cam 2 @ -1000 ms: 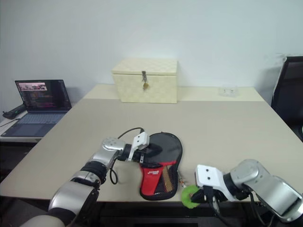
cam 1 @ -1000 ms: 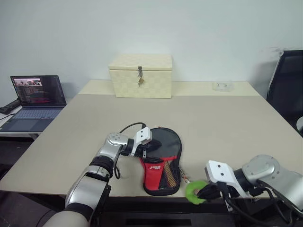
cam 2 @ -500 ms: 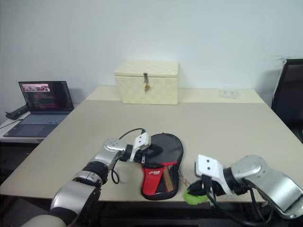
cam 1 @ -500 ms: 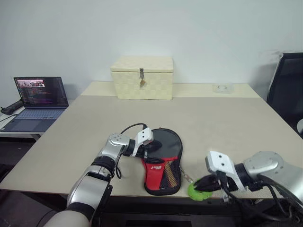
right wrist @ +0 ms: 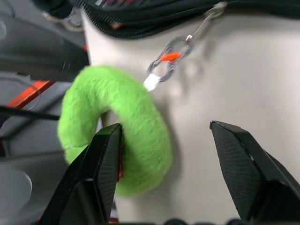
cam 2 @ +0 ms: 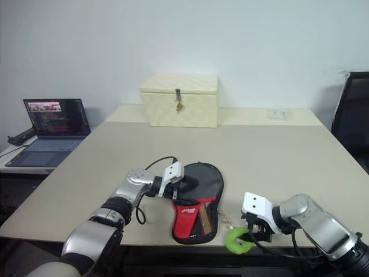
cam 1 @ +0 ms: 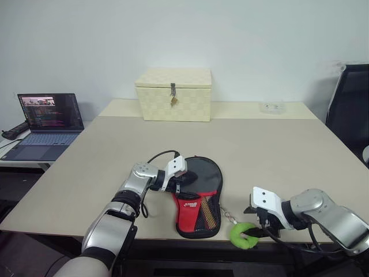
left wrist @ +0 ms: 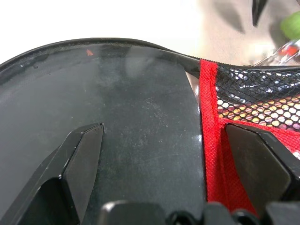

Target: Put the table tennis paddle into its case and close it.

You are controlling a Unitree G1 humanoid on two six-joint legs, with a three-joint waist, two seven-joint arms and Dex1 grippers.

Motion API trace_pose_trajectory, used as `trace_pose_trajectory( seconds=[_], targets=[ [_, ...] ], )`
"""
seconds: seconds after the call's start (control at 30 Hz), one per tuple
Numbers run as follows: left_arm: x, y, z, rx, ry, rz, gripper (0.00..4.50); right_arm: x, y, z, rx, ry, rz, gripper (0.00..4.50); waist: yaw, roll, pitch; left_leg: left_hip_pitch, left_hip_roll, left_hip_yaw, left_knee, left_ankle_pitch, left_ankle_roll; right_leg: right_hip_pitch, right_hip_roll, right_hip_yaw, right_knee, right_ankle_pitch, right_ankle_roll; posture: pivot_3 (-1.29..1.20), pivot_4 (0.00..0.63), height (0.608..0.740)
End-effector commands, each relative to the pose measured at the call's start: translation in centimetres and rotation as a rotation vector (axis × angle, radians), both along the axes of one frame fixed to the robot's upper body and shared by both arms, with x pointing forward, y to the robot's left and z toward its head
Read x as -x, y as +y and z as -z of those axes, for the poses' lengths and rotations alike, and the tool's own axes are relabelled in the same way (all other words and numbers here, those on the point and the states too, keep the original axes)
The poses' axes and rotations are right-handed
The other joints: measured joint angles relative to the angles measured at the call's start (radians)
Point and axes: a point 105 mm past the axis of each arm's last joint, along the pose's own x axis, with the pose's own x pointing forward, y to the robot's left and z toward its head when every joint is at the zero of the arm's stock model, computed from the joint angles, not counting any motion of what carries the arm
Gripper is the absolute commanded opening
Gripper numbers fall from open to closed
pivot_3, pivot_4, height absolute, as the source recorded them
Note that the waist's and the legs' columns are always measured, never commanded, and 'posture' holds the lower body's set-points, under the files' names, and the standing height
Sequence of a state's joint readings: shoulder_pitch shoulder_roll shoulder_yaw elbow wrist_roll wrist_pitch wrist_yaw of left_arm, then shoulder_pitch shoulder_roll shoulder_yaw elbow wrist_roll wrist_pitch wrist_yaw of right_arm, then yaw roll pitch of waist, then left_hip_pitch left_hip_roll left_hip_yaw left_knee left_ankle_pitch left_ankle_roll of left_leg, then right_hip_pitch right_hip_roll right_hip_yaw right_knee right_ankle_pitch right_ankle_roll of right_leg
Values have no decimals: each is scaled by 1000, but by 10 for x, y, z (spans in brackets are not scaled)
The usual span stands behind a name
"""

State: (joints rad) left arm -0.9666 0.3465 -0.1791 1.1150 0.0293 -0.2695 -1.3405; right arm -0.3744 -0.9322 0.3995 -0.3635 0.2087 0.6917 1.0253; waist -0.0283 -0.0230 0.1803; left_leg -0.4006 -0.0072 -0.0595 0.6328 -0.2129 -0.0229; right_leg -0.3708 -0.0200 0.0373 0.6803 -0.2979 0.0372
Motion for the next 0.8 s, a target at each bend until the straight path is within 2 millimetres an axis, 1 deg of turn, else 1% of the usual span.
trace_pose_trajectory(
  seconds=[0.03,0.1,0.17,0.27,0.37,0.4,0.6,0.7,0.8],
  targets=[
    [12,5,30,-102,84,18,4500,0,3,4,15,-16,-35,3242,0,0,0,0,0,0,0,0,0,0,0,0,0,0,0,0,150,740],
    [12,5,31,-102,83,17,4500,-1,6,7,15,-16,-37,2855,0,0,0,0,0,0,0,0,0,0,0,0,0,0,0,0,150,740],
    [12,5,31,-101,82,15,4500,-1,9,9,10,-19,-40,2329,-1,-1,-1,0,0,0,0,0,0,0,0,0,0,0,0,0,150,740],
    [12,5,31,-102,82,14,4500,3,14,3,-3,-22,-67,1312,-1,-2,-2,1,0,0,0,0,0,1,0,0,0,0,0,0,150,740],
    [12,5,32,-104,81,15,4500,4,9,-3,5,-25,-74,270,-1,-2,-2,1,0,0,0,0,0,1,0,0,0,0,0,0,150,740],
    [12,5,32,-105,81,16,4500,5,7,-5,10,-24,-77,20,-1,-2,-2,1,0,0,0,0,0,1,0,0,0,0,0,0,150,740],
    [14,2,36,-108,88,26,4500,18,-4,-17,33,-4,-106,20,2,-2,-2,0,0,0,0,0,0,1,0,0,0,0,0,0,150,740],
    [15,1,37,-109,89,28,4500,28,-3,-19,26,17,-124,20,4,-2,-2,0,0,-1,-1,0,0,1,0,0,-1,0,0,0,150,740],
    [14,-1,37,-109,90,28,4500,41,6,-18,1,48,-151,20,6,-3,-2,0,-1,-1,-1,0,0,1,-1,-1,-1,0,1,0,150,740]
  ],
)
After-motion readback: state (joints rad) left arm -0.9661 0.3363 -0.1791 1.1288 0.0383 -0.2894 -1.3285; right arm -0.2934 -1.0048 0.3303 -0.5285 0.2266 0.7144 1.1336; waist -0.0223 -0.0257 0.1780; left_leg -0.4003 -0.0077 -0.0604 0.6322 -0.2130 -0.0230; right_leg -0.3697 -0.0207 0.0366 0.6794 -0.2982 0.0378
